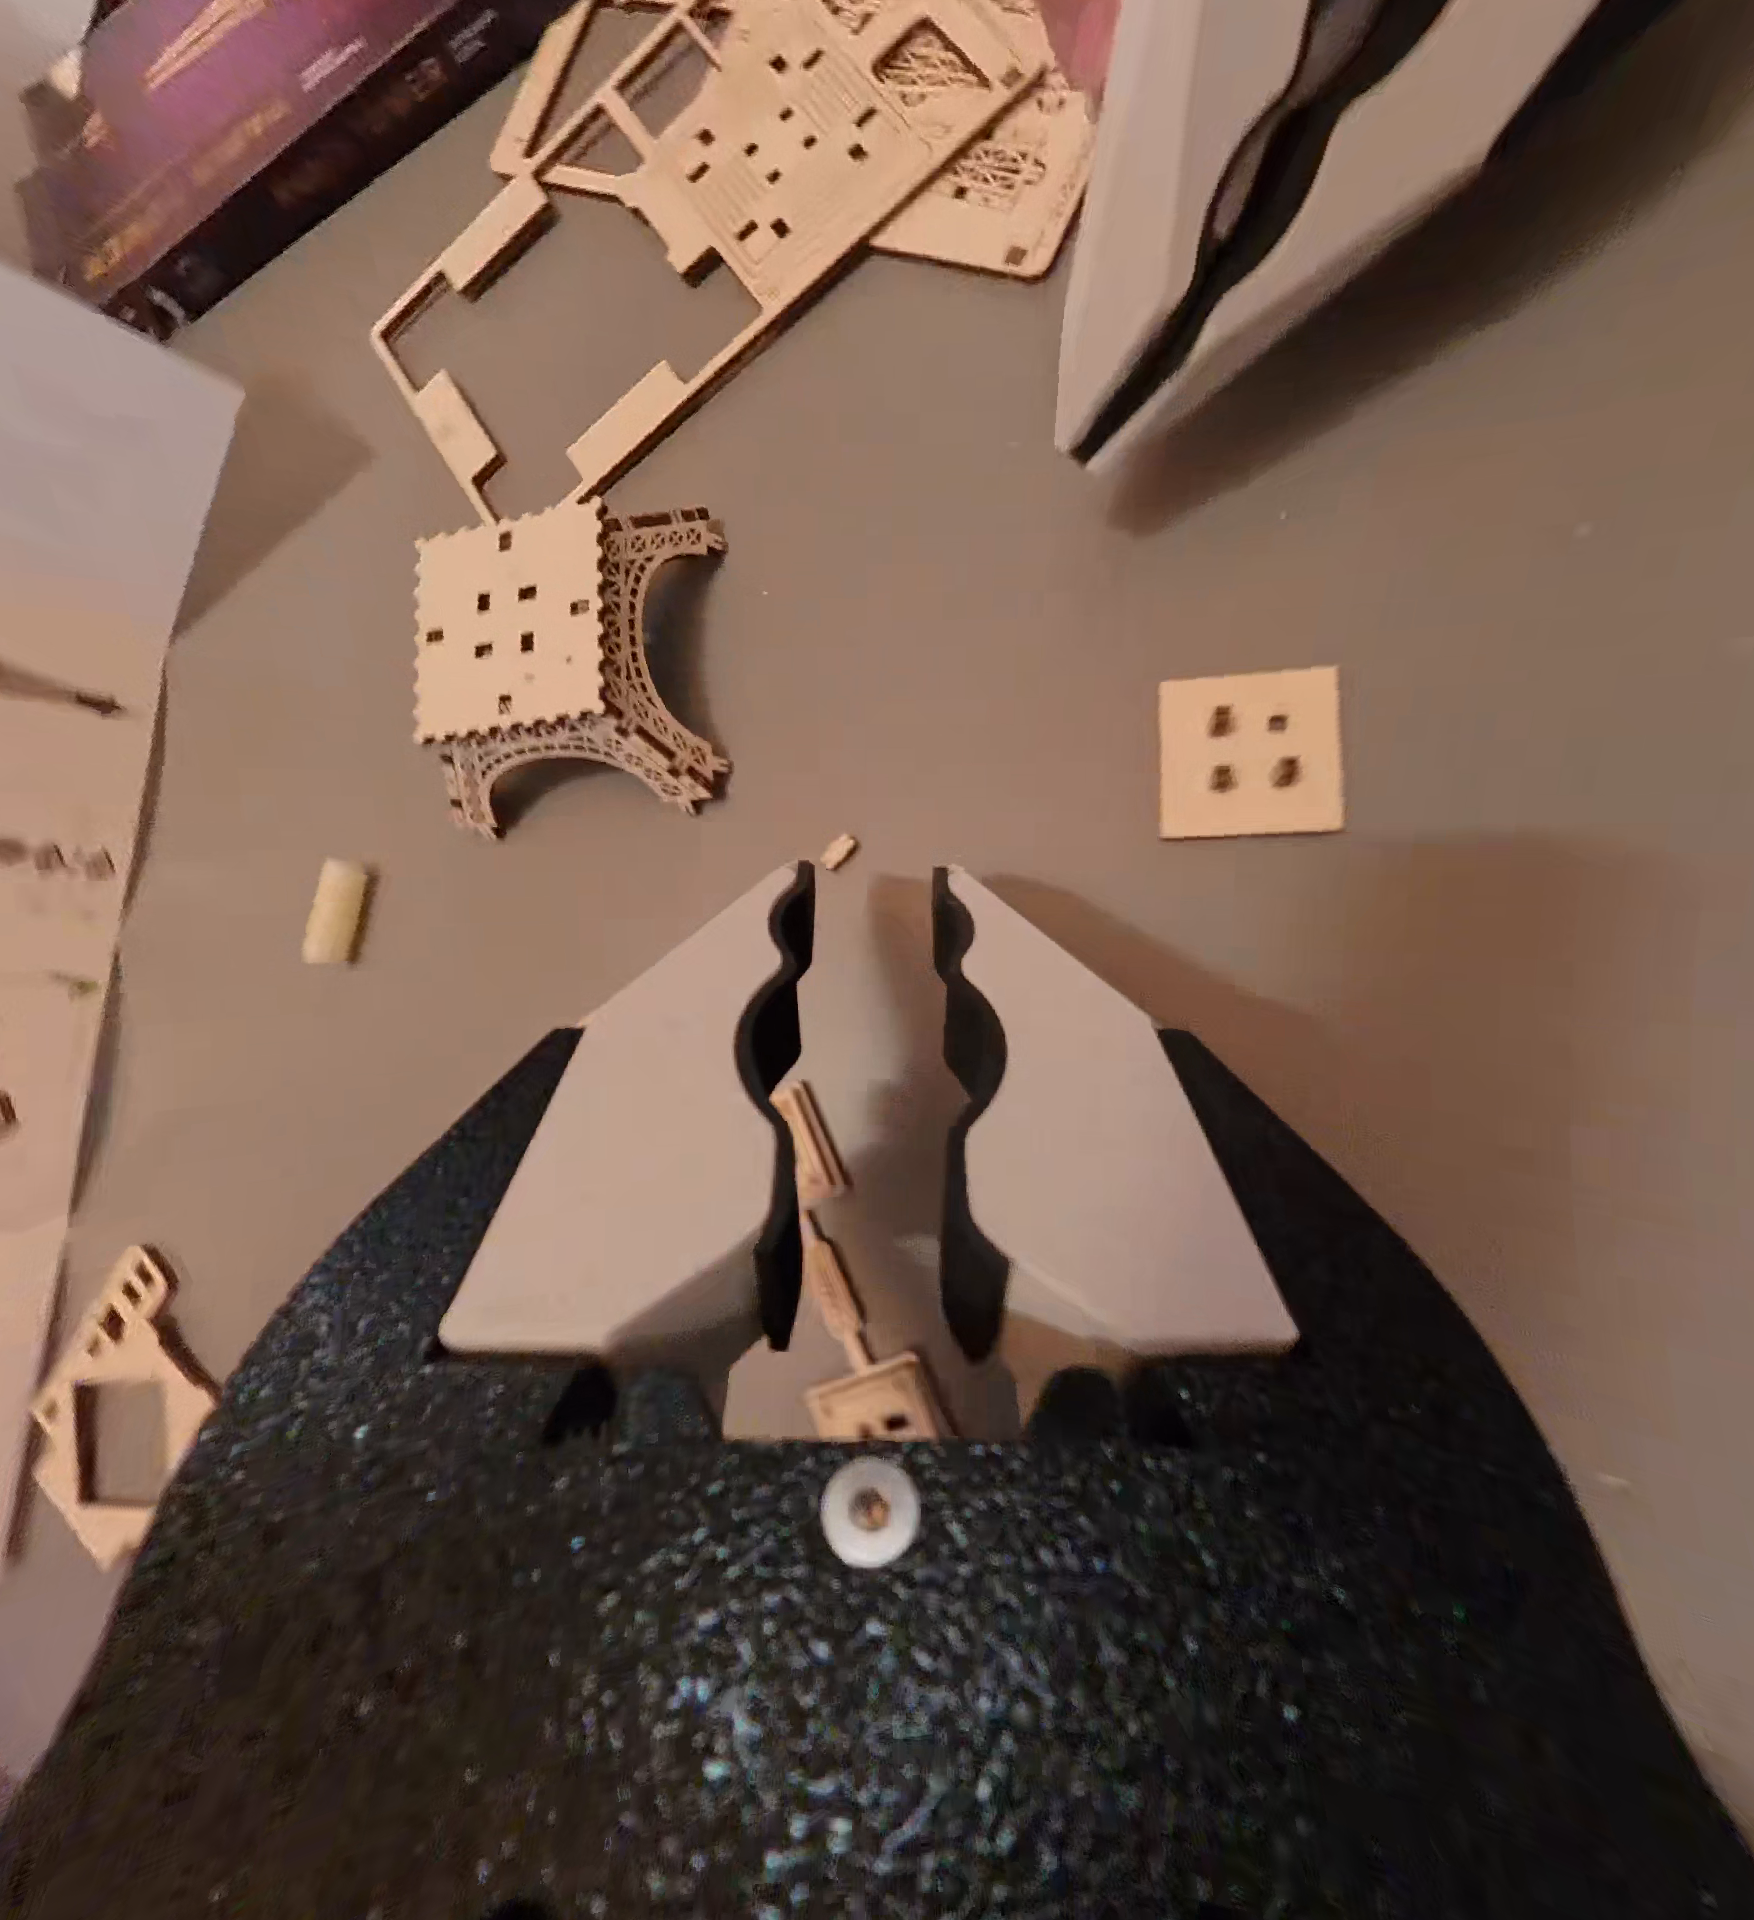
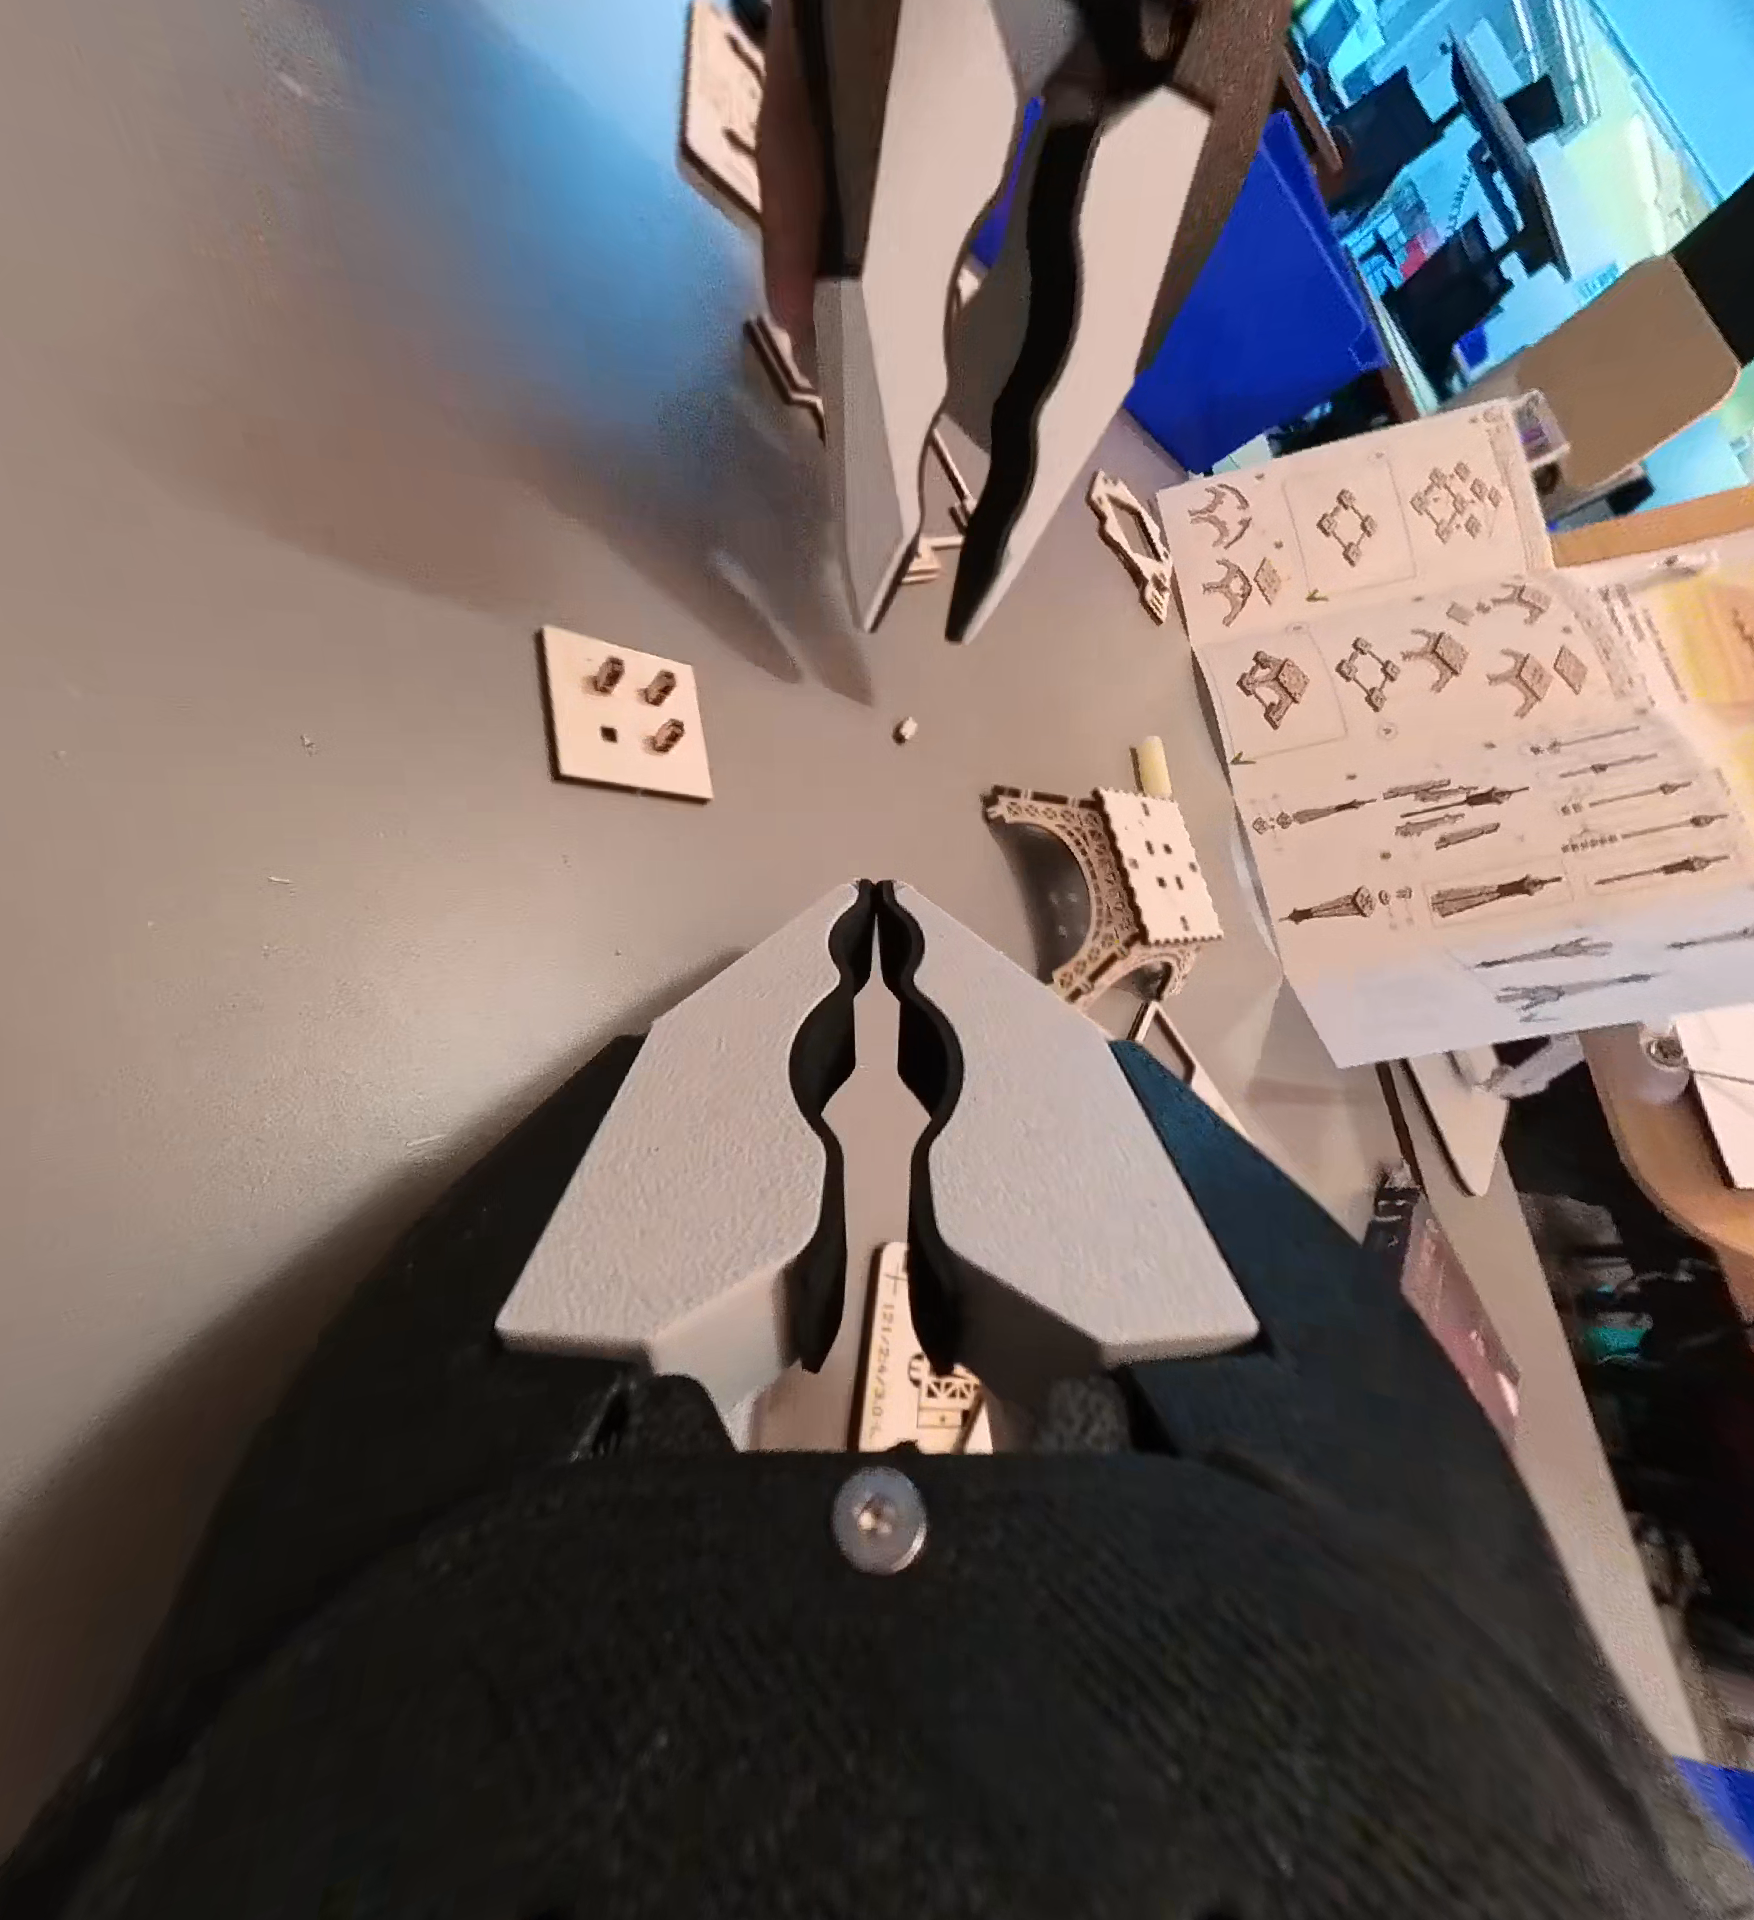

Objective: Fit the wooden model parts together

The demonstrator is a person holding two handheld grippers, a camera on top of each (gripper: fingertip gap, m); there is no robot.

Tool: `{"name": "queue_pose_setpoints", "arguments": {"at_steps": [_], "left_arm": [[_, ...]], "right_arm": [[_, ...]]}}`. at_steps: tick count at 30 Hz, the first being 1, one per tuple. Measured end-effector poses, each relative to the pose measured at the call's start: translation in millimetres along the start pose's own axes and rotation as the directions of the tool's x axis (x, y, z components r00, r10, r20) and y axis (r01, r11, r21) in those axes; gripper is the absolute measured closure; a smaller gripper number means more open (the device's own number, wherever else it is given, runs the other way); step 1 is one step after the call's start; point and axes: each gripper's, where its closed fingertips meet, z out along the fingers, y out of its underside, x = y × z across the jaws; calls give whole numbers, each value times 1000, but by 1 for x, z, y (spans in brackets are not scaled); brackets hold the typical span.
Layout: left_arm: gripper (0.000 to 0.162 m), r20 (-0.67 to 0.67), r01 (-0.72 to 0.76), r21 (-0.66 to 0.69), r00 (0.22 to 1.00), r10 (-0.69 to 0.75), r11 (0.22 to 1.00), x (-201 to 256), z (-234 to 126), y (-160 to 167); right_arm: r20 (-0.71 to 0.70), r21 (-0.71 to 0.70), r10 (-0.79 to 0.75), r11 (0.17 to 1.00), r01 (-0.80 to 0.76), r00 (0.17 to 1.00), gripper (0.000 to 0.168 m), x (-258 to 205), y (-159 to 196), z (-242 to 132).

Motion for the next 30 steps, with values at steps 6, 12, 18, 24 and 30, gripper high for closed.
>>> {"name": "queue_pose_setpoints", "arguments": {"at_steps": [6,12,18,24,30], "left_arm": [[145,-151,-99,-8,984,97,995,-7,16,8],[152,-159,-131,21,978,132,991,-12,24,8],[161,-150,-116,32,981,120,993,-11,27,6],[161,145,-324,129,941,305,937,-1,10,-47],[162,426,-575,58,754,501,816,14,-4,-90]], "right_arm": [[62,31,149,988,-151,987,168,3,-1,-7],[76,94,336,935,-342,939,139,14,-7,-11],[61,157,492,855,-495,869,130,34,-10,-16],[40,232,663,721,-653,747,146,58,-13,-27],[229,304,780,512,-804,583,158,63,-27,-36]]}}
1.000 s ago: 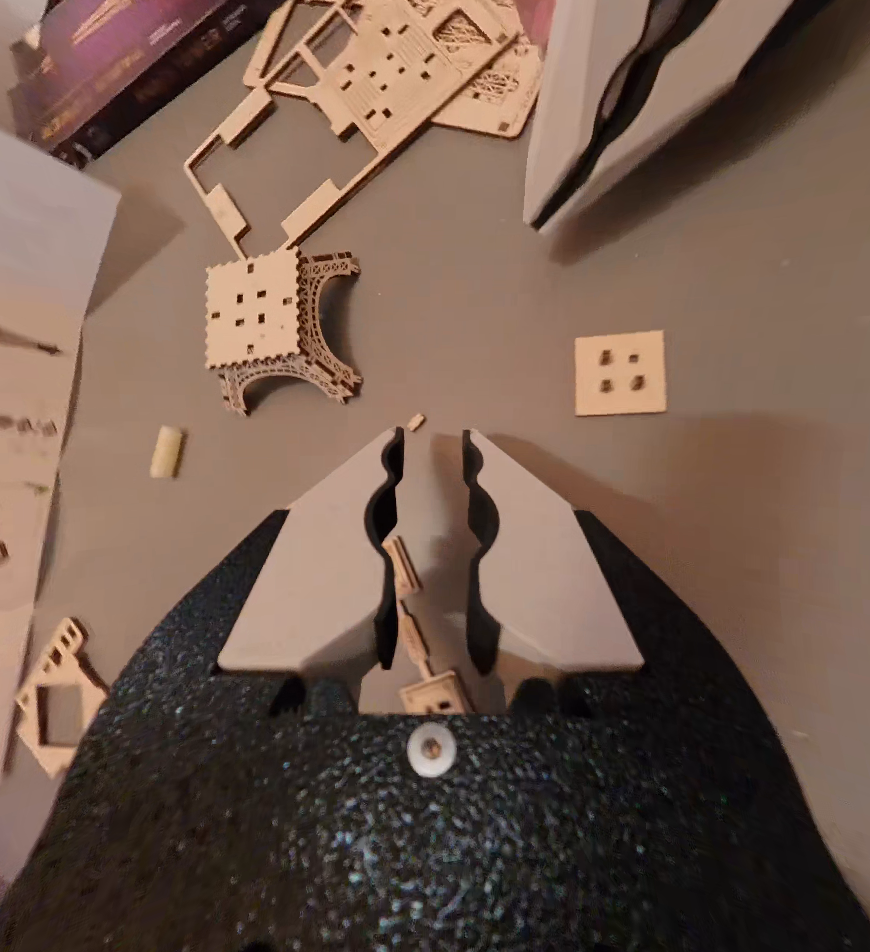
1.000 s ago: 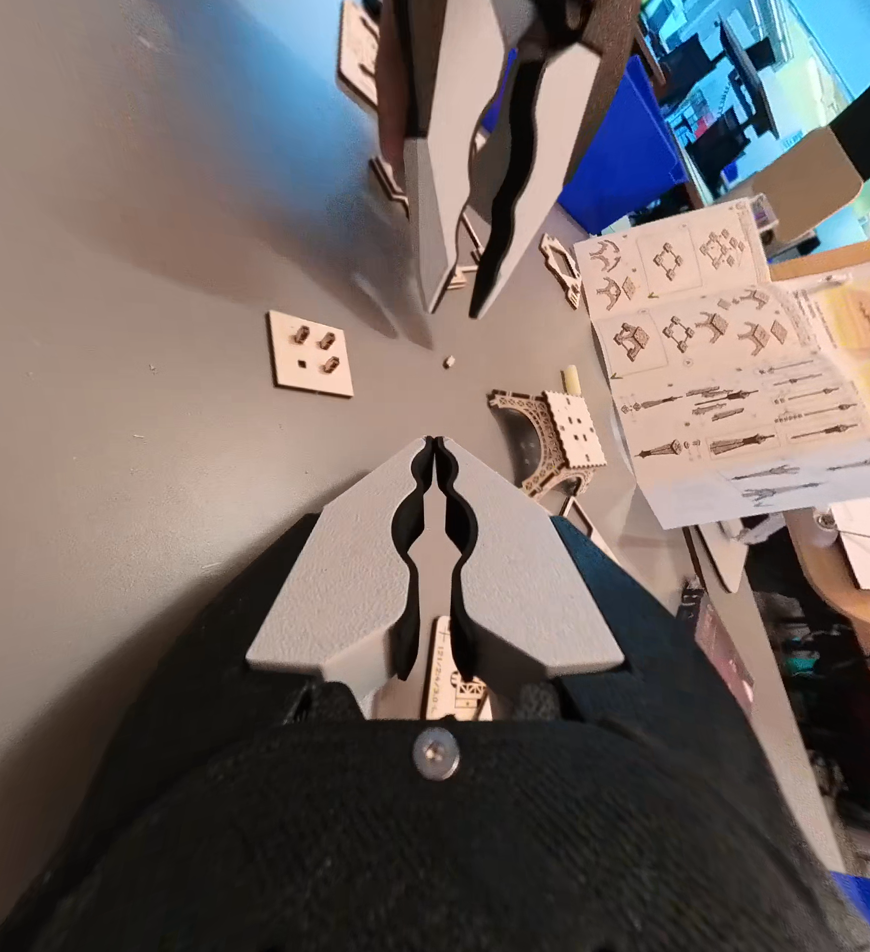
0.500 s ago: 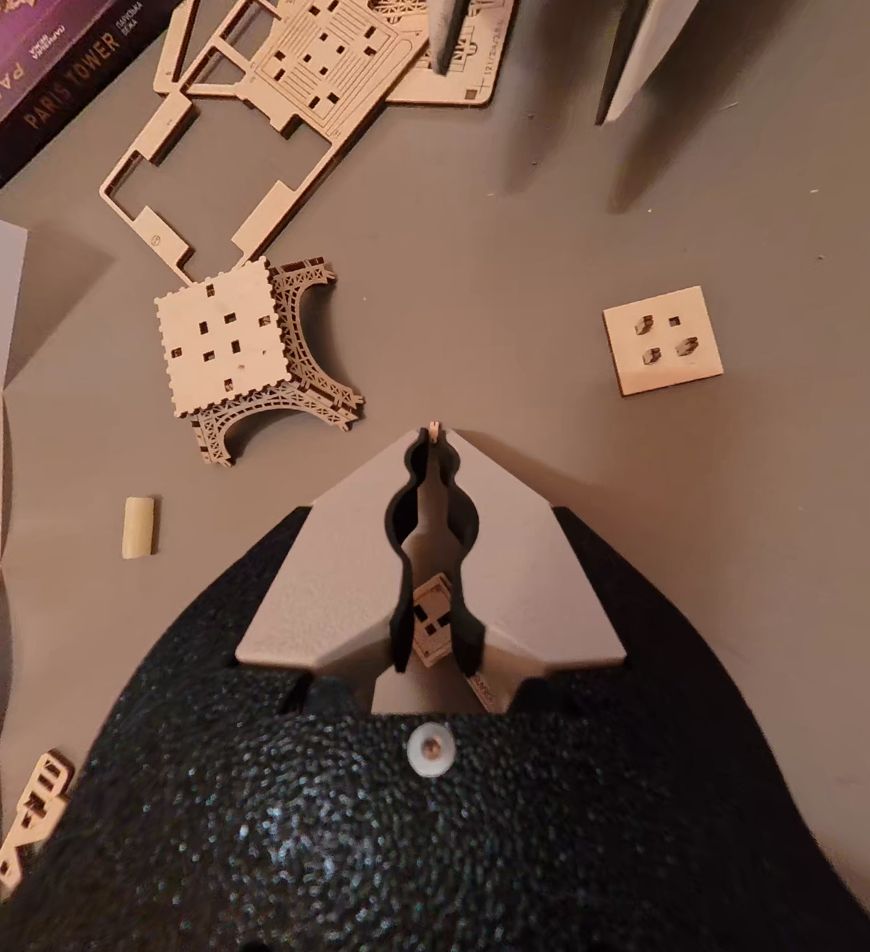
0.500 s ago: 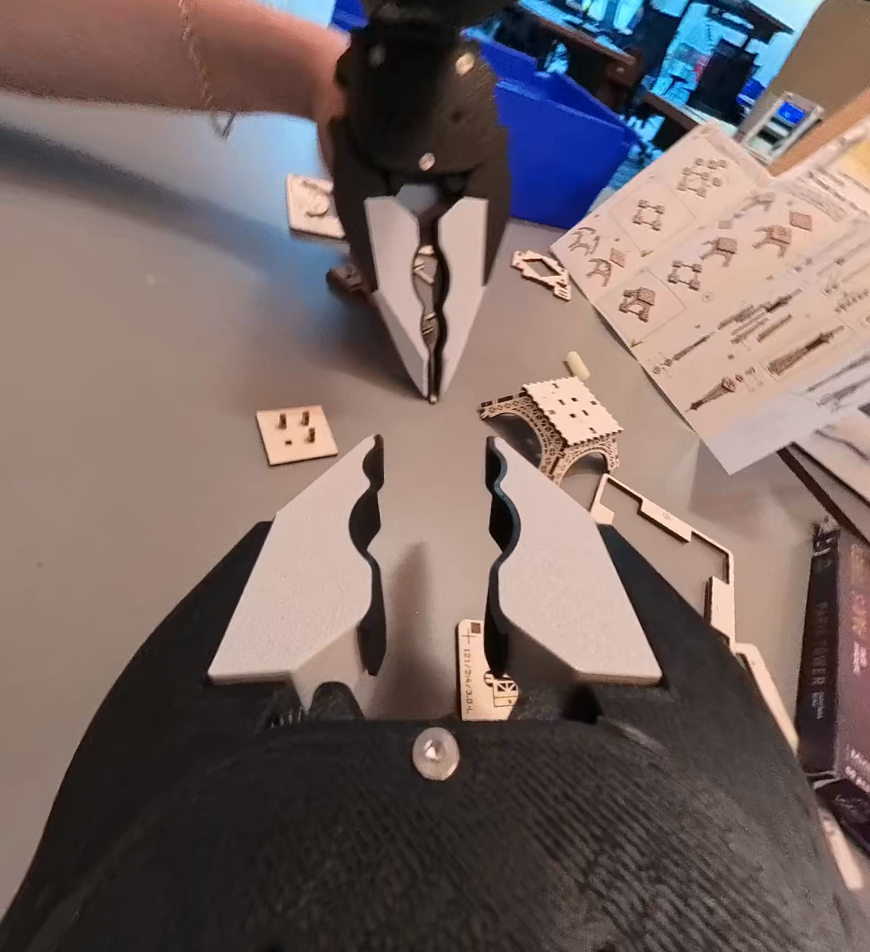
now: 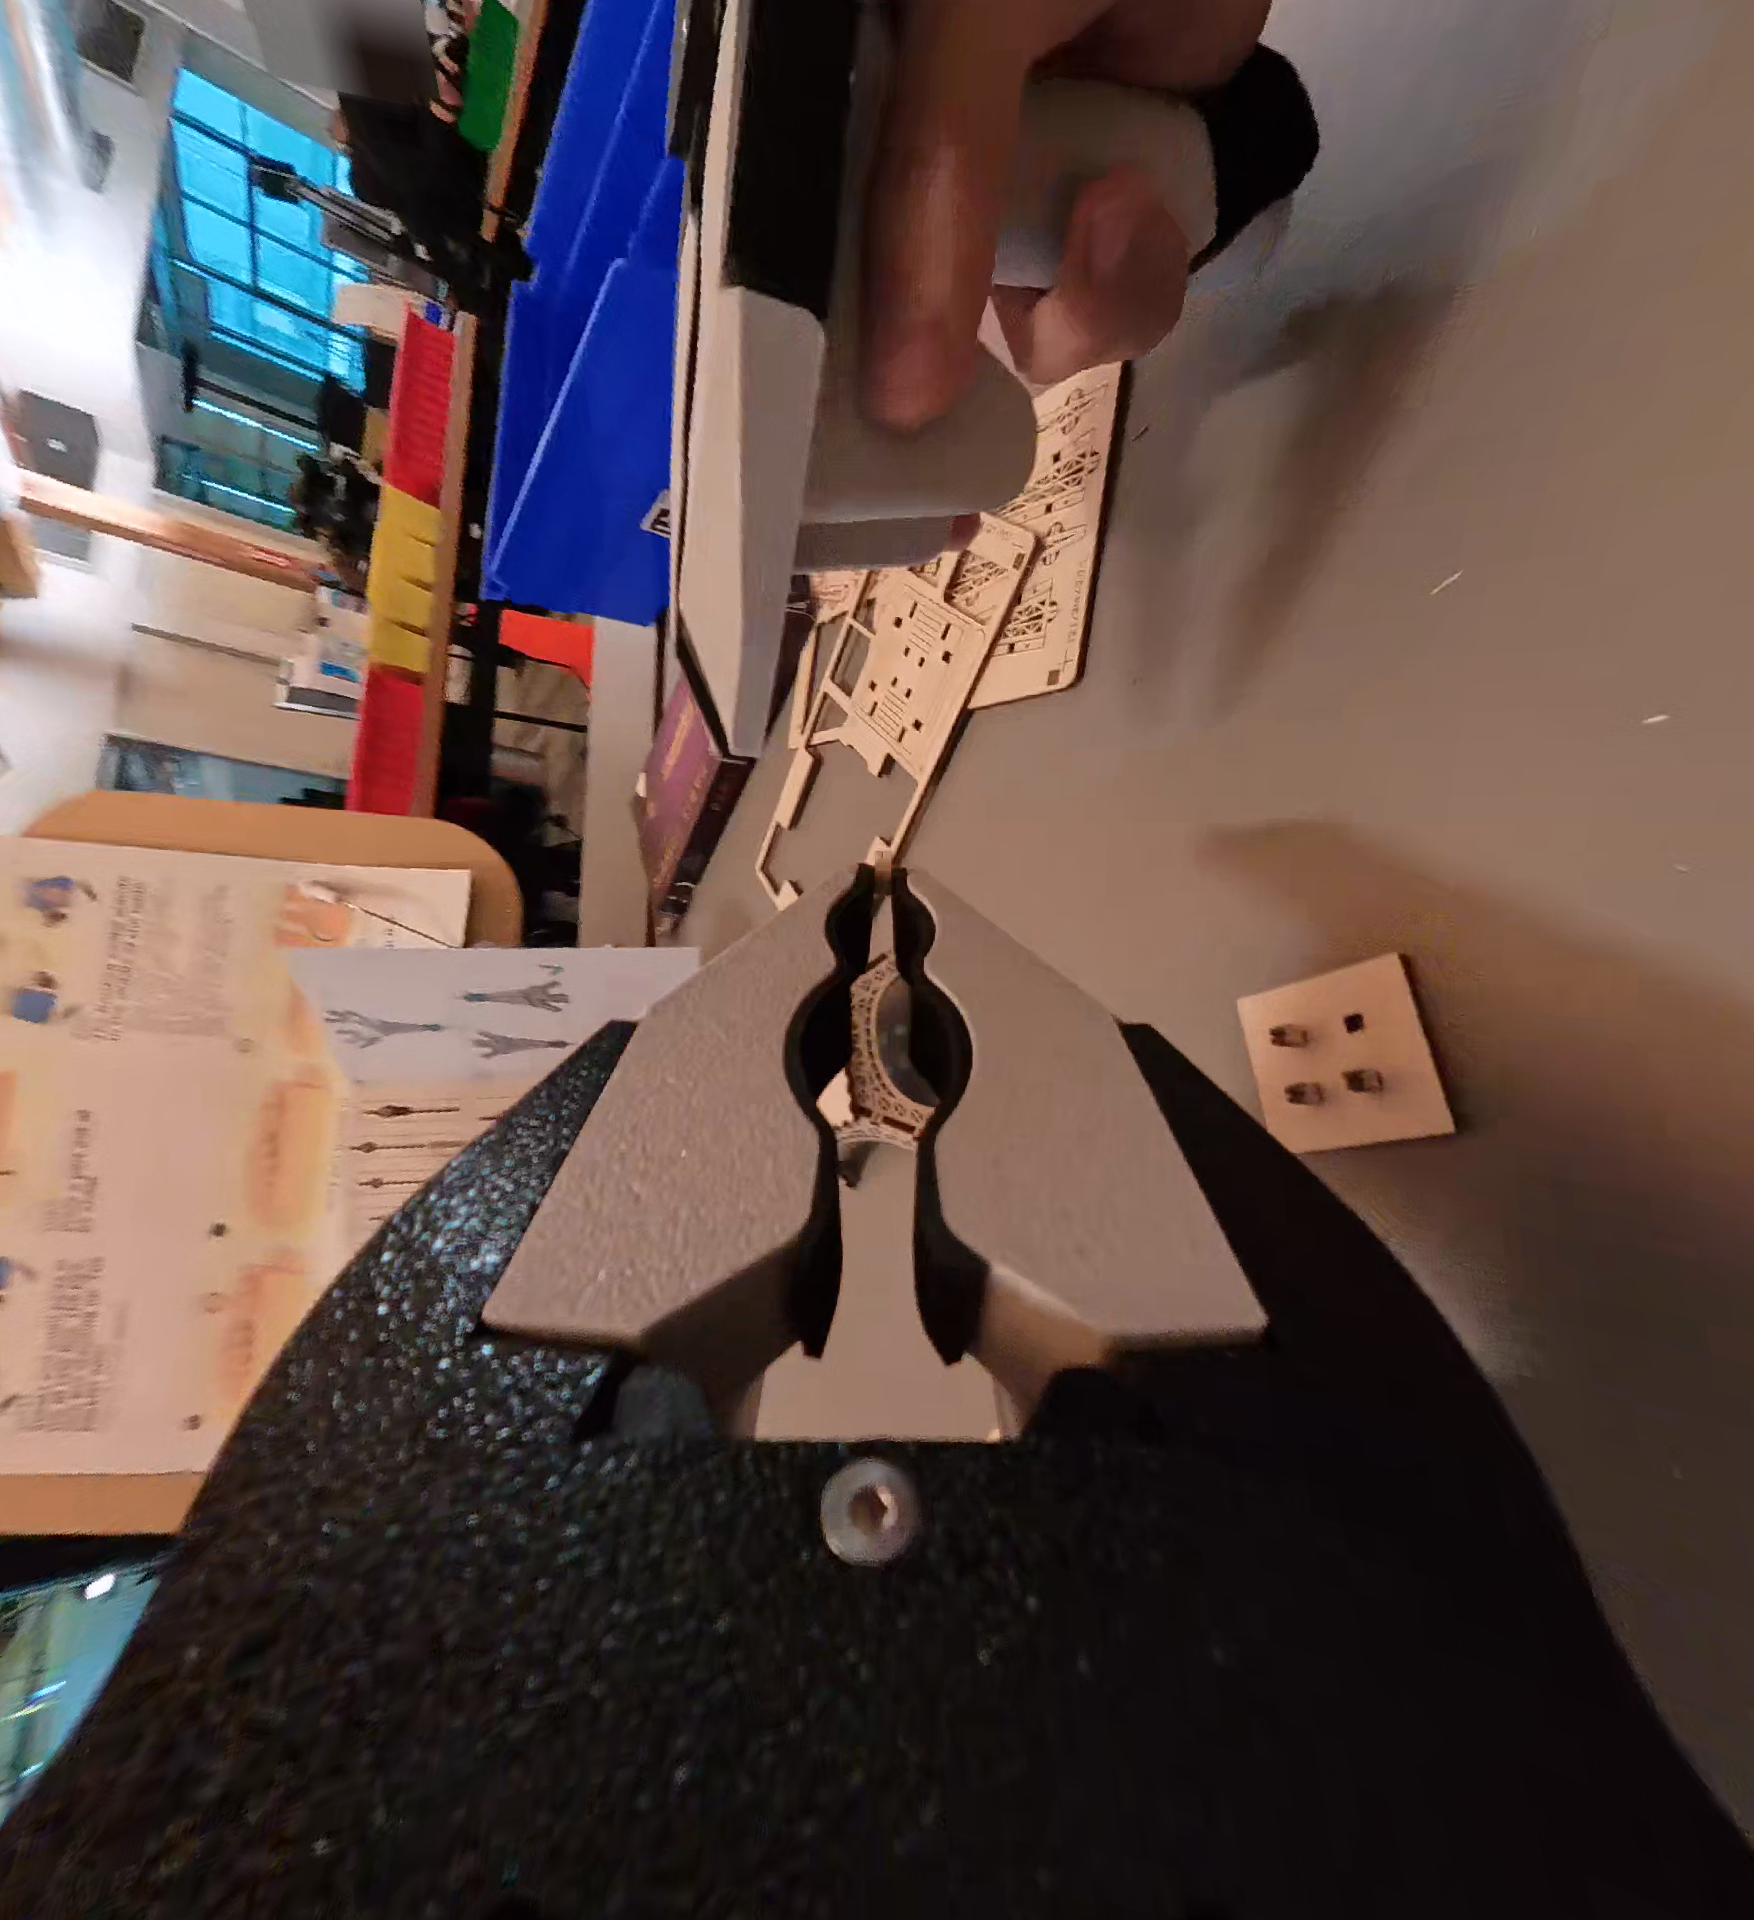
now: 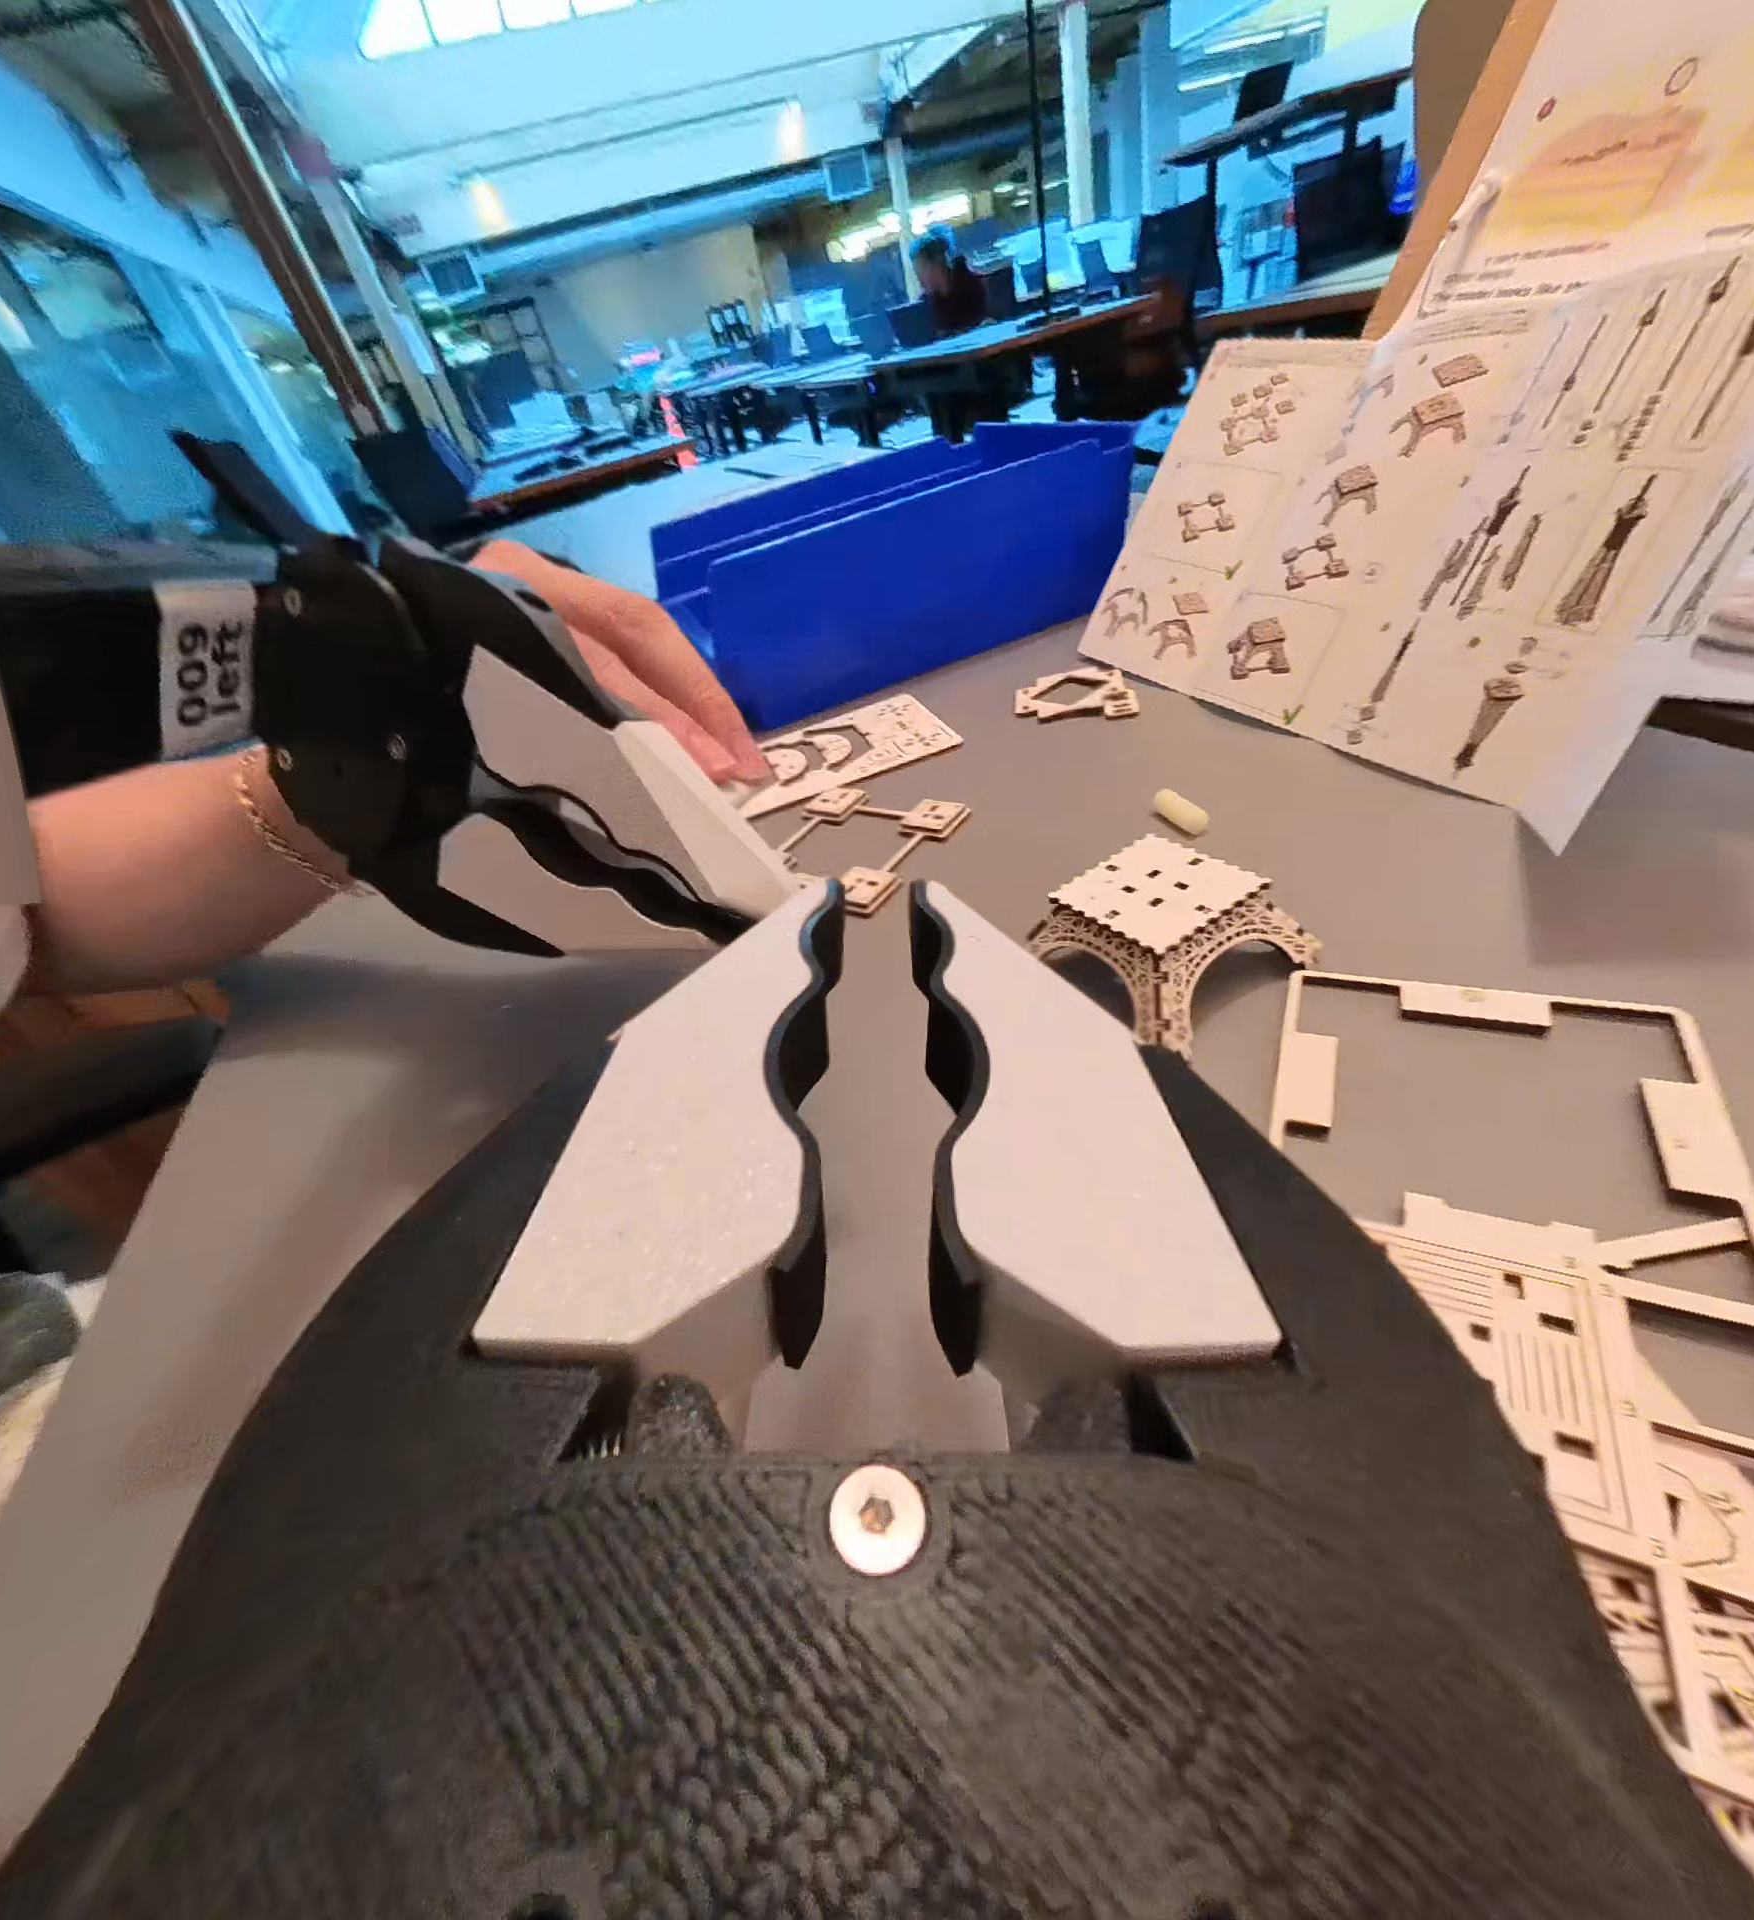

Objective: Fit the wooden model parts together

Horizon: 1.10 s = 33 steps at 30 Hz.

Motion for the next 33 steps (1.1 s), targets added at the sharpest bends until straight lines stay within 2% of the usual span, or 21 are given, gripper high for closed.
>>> {"name": "queue_pose_setpoints", "arguments": {"at_steps": [4,8,17,20,25,28,30,33], "left_arm": [[162,76,-19,-1,997,19,1000,-7,-1,-6],[162,108,-35,19,994,32,999,-10,-3,-16],[162,120,-52,21,992,49,998,-12,-4,-20],[161,114,-58,19,992,55,998,-11,-3,-20],[161,106,-43,25,994,40,999,-9,-3,-18],[157,119,42,70,992,-50,997,-15,-6,-21],[155,105,172,132,977,-186,976,-21,-11,-25],[151,3,455,229,884,-468,860,-31,-18,-29]], "right_arm": [[34,-81,-20,996,23,999,152,-3,13,1],[87,-52,25,998,-21,996,158,-12,10,2],[147,-51,47,998,-40,988,161,-19,10,1],[134,-44,38,998,-33,990,167,-17,11,1],[145,-54,29,998,-22,989,168,-17,13,2],[172,-14,46,999,-44,984,168,-18,7,0],[189,19,72,997,-77,979,168,-18,2,-2],[232,87,41,994,-63,972,168,-24,-7,-5]]}}
